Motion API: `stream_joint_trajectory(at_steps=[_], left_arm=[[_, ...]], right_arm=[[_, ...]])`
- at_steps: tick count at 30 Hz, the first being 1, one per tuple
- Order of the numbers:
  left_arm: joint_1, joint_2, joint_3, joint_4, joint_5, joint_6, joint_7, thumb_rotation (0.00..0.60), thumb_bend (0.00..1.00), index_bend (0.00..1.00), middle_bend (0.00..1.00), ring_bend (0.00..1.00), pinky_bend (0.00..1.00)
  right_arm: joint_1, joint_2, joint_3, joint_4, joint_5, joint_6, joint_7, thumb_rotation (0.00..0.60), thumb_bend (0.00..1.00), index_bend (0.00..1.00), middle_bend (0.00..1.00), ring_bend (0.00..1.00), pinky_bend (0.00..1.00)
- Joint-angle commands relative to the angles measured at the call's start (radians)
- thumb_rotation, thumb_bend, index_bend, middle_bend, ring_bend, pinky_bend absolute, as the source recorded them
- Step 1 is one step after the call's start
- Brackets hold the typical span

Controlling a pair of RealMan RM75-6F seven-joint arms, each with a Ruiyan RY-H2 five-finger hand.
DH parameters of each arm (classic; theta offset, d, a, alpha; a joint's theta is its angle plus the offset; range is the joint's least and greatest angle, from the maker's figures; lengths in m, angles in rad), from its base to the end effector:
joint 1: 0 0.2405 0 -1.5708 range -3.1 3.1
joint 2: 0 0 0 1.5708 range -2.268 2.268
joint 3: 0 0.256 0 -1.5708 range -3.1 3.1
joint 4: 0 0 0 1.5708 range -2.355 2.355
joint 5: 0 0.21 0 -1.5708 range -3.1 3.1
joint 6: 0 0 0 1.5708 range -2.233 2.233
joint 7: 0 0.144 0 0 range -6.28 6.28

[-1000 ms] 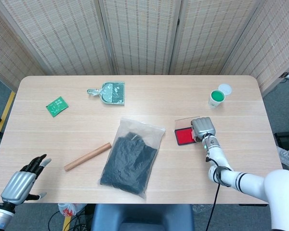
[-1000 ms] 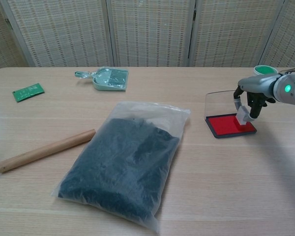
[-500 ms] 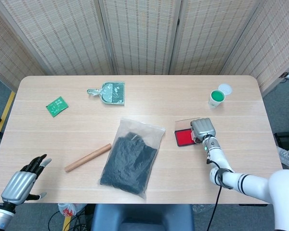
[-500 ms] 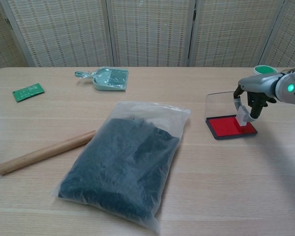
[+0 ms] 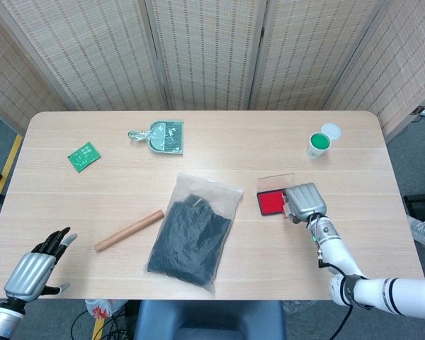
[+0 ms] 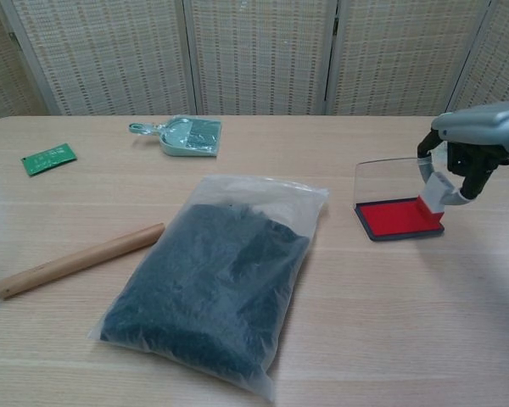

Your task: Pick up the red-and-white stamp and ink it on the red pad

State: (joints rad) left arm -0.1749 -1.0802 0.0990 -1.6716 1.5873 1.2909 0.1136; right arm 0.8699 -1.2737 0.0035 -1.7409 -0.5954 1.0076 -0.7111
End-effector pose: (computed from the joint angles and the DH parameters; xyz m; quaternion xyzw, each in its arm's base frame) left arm -0.2998 0.1679 0.1182 -0.7174 -0.3968 -0.2927 0.4922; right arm -0.1927 -0.3359 0.0439 0.7591 -0.3787 0.1670 0.5024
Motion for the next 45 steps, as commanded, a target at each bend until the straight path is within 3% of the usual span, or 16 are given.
stream_joint_trajectory(at_steps=[1, 7, 24, 31, 35, 43, 45], left_arm=[[0.001, 0.000, 0.001, -0.001, 0.002, 0.002, 0.001, 0.600, 0.07, 0.06, 0.00, 0.04, 0.27], [0.001, 0.001, 0.000, 0.000, 0.002, 0.002, -0.003, 0.600, 0.07, 0.06, 0.00, 0.04, 0.27], [-0.002, 0.000, -0.001, 0.001, -0.006, -0.008, 0.001, 0.600, 0.07, 0.06, 0.00, 0.04, 0.27], [-0.005, 0.002, -0.002, 0.003, -0.011, -0.016, -0.001, 0.600, 0.07, 0.06, 0.00, 0.04, 0.27], [-0.006, 0.003, -0.002, 0.004, -0.014, -0.019, 0.000, 0.600, 0.07, 0.06, 0.00, 0.04, 0.27], [-0.010, 0.002, -0.006, 0.003, -0.030, -0.031, 0.006, 0.600, 0.07, 0.06, 0.00, 0.04, 0.27], [-0.010, 0.002, -0.007, 0.003, -0.032, -0.033, 0.006, 0.600, 0.07, 0.06, 0.00, 0.04, 0.27]], right_arm=[[-0.012, -0.014, -0.020, -0.002, -0.014, 0.009, -0.014, 0.600, 0.32, 0.87, 0.89, 0.76, 0.78], [-0.025, -0.058, -0.047, 0.028, -0.030, 0.013, -0.038, 0.600, 0.30, 0.87, 0.83, 0.72, 0.78], [-0.030, -0.120, -0.066, 0.108, -0.014, -0.037, -0.060, 0.600, 0.27, 0.83, 0.81, 0.71, 0.77], [-0.024, -0.139, -0.070, 0.138, 0.018, -0.056, -0.078, 0.600, 0.26, 0.74, 0.78, 0.70, 0.76], [-0.019, -0.139, -0.071, 0.138, 0.039, -0.062, -0.087, 0.600, 0.26, 0.64, 0.77, 0.68, 0.74], [-0.001, -0.110, -0.077, 0.101, 0.091, -0.083, -0.103, 0.600, 0.22, 0.19, 0.69, 0.61, 0.67], [0.001, -0.106, -0.077, 0.096, 0.092, -0.081, -0.101, 0.600, 0.21, 0.12, 0.68, 0.60, 0.66]])
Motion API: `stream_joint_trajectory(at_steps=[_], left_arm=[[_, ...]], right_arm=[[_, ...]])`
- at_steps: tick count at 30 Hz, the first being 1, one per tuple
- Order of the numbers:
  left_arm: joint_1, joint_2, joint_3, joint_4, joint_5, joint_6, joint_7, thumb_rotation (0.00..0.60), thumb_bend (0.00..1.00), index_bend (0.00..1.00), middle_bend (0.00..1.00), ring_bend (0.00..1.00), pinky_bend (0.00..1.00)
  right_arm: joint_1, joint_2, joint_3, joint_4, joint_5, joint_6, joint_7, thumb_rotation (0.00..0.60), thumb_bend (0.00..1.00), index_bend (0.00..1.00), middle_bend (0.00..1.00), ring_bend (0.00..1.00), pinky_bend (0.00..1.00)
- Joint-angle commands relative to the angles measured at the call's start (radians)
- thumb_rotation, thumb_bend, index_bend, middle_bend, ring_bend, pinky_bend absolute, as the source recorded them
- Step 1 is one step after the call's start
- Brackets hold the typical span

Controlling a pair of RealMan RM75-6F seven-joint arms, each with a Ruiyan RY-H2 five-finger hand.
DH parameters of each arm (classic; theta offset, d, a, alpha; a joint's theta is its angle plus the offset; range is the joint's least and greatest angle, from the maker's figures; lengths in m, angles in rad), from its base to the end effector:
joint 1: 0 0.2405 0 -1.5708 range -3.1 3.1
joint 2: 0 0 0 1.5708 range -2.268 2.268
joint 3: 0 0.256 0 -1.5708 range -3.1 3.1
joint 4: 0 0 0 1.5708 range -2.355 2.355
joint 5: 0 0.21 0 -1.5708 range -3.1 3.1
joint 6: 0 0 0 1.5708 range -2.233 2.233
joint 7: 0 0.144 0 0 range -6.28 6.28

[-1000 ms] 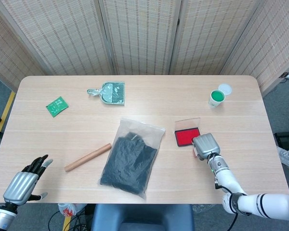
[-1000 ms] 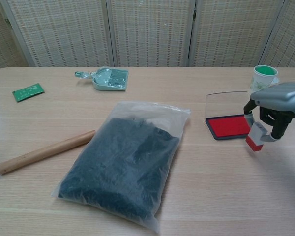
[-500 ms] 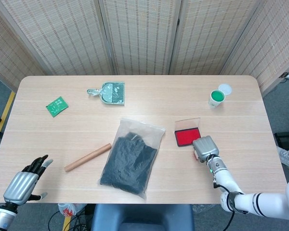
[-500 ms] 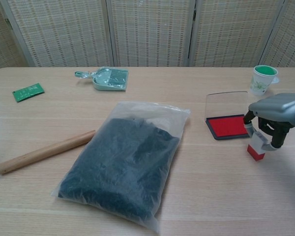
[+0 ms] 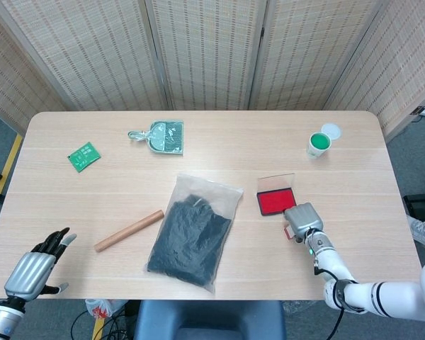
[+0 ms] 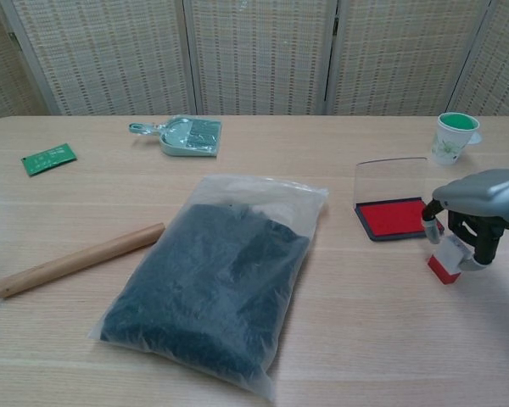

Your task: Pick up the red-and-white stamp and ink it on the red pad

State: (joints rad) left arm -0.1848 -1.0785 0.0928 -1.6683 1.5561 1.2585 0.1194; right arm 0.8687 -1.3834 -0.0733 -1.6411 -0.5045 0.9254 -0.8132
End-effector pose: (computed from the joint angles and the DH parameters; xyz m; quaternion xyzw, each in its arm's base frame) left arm -0.3043 0.1718 0.1174 -0.7171 -0.4039 -0.2786 0.4950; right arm -0.2244 -0.3168 0.0022 0.7899 -0.3834 0.0777 0.4723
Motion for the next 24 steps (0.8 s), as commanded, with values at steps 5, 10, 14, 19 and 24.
stream_joint_trajectory(at_steps=[5, 10, 14, 19, 24], left_arm=[[0.000, 0.002, 0.000, -0.001, 0.001, 0.001, -0.002, 0.600, 0.07, 0.06, 0.00, 0.04, 0.27], [0.000, 0.002, 0.000, -0.001, 0.002, 0.002, -0.005, 0.600, 0.07, 0.06, 0.00, 0.04, 0.27], [0.000, 0.002, 0.000, -0.001, 0.001, 0.001, -0.004, 0.600, 0.07, 0.06, 0.00, 0.04, 0.27], [0.001, 0.001, 0.000, -0.003, 0.001, 0.004, -0.003, 0.600, 0.07, 0.06, 0.00, 0.04, 0.27], [0.004, 0.004, -0.001, -0.006, 0.008, 0.017, -0.011, 0.600, 0.07, 0.06, 0.00, 0.04, 0.27]], right_arm=[[0.005, 0.017, -0.002, -0.023, 0.003, 0.006, 0.007, 0.600, 0.21, 0.04, 0.66, 0.58, 0.65], [0.005, 0.043, -0.011, -0.059, -0.002, 0.027, 0.004, 0.600, 0.21, 0.03, 0.66, 0.57, 0.64], [-0.004, 0.087, -0.018, -0.123, -0.024, 0.059, 0.010, 0.600, 0.21, 0.03, 0.65, 0.56, 0.63], [-0.051, 0.181, -0.040, -0.244, -0.138, 0.120, 0.058, 0.600, 0.21, 0.02, 0.62, 0.54, 0.62], [-0.198, 0.274, -0.097, -0.336, -0.475, 0.285, 0.199, 0.600, 0.20, 0.02, 0.55, 0.50, 0.58]])
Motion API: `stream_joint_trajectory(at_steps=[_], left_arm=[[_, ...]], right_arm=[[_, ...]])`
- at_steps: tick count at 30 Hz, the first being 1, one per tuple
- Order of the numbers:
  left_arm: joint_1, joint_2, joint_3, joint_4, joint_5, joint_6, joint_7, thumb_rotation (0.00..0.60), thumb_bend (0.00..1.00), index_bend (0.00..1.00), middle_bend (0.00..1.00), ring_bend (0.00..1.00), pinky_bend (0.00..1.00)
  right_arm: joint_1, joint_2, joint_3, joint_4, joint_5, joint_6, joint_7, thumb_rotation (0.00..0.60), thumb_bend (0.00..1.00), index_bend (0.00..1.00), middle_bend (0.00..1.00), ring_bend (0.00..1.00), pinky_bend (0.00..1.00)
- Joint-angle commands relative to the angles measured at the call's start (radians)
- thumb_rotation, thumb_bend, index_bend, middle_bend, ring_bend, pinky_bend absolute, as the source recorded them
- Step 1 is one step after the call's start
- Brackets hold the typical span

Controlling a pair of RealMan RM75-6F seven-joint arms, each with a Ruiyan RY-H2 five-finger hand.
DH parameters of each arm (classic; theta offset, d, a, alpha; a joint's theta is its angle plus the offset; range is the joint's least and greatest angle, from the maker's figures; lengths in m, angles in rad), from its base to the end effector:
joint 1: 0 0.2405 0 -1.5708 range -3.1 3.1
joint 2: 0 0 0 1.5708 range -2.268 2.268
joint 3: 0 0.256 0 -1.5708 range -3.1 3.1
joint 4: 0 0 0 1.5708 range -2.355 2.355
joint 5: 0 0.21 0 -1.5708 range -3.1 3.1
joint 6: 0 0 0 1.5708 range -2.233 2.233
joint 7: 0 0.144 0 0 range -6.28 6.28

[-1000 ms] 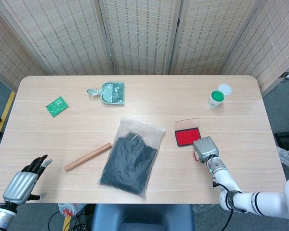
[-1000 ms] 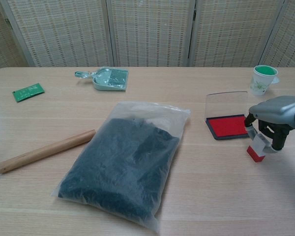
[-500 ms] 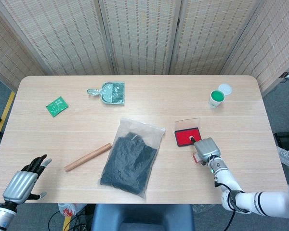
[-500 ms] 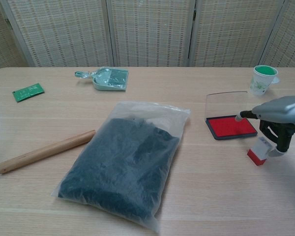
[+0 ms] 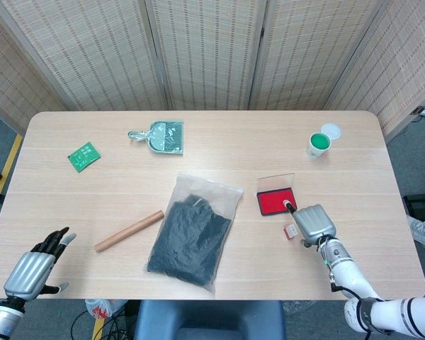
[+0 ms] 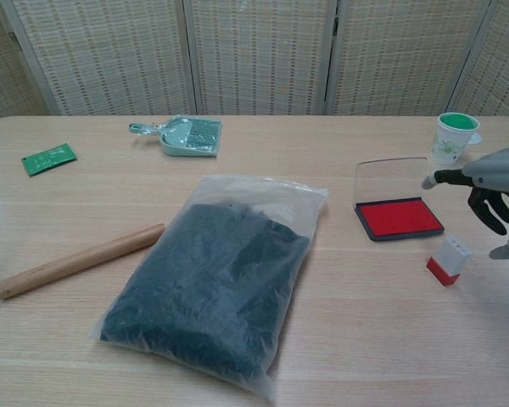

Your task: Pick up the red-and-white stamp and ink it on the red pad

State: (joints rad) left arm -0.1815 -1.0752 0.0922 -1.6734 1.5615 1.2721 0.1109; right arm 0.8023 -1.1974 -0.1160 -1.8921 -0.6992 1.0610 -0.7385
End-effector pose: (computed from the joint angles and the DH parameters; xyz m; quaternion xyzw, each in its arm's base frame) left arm -0.3026 0.1713 0.1194 -0.7135 -0.4040 -0.2860 0.4958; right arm -0.2113 -0.2849 0.0521 0.7872 -0.3671 0.1271 0.4790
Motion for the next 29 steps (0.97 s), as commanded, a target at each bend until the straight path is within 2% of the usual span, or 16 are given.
stream_joint_trajectory(at_steps=[1, 4, 6, 10, 14, 16, 20, 29], left_arm=[[0.002, 0.001, 0.000, -0.001, 0.004, 0.005, -0.005, 0.600, 0.07, 0.06, 0.00, 0.04, 0.27], [0.003, 0.003, 0.000, 0.000, 0.004, 0.007, -0.009, 0.600, 0.07, 0.06, 0.00, 0.04, 0.27], [0.006, 0.004, 0.000, -0.001, 0.004, 0.011, -0.009, 0.600, 0.07, 0.06, 0.00, 0.04, 0.27], [0.009, 0.004, -0.002, -0.002, 0.009, 0.024, -0.009, 0.600, 0.07, 0.06, 0.00, 0.04, 0.27], [0.016, -0.002, 0.000, -0.003, 0.018, 0.037, 0.016, 0.600, 0.07, 0.06, 0.00, 0.04, 0.27], [0.017, -0.004, 0.001, -0.005, 0.026, 0.041, 0.020, 0.600, 0.07, 0.06, 0.00, 0.04, 0.27], [0.020, -0.007, 0.002, -0.005, 0.031, 0.048, 0.023, 0.600, 0.07, 0.06, 0.00, 0.04, 0.27], [0.026, -0.005, 0.003, -0.009, 0.036, 0.058, 0.021, 0.600, 0.07, 0.06, 0.00, 0.04, 0.27]], right_arm=[[-0.167, 0.094, -0.072, -0.080, -0.353, 0.196, 0.148, 0.600, 0.20, 0.02, 0.52, 0.49, 0.55], [-0.277, 0.079, -0.115, -0.019, -0.538, 0.343, 0.196, 0.600, 0.18, 0.02, 0.44, 0.43, 0.46], [-0.376, 0.041, -0.133, 0.075, -0.647, 0.484, 0.209, 0.600, 0.18, 0.02, 0.38, 0.37, 0.40], [-0.517, -0.028, -0.126, 0.238, -0.731, 0.666, 0.235, 0.600, 0.17, 0.01, 0.28, 0.28, 0.30], [-0.623, -0.064, -0.100, 0.375, -0.749, 0.779, 0.278, 0.600, 0.17, 0.00, 0.26, 0.27, 0.27], [-0.663, -0.068, -0.086, 0.402, -0.731, 0.791, 0.321, 0.600, 0.17, 0.00, 0.24, 0.25, 0.26], [-0.691, -0.042, -0.062, 0.389, -0.732, 0.780, 0.378, 0.600, 0.17, 0.00, 0.16, 0.21, 0.23], [-0.716, -0.016, -0.022, 0.380, -0.750, 0.709, 0.423, 0.600, 0.17, 0.00, 0.09, 0.15, 0.17]])
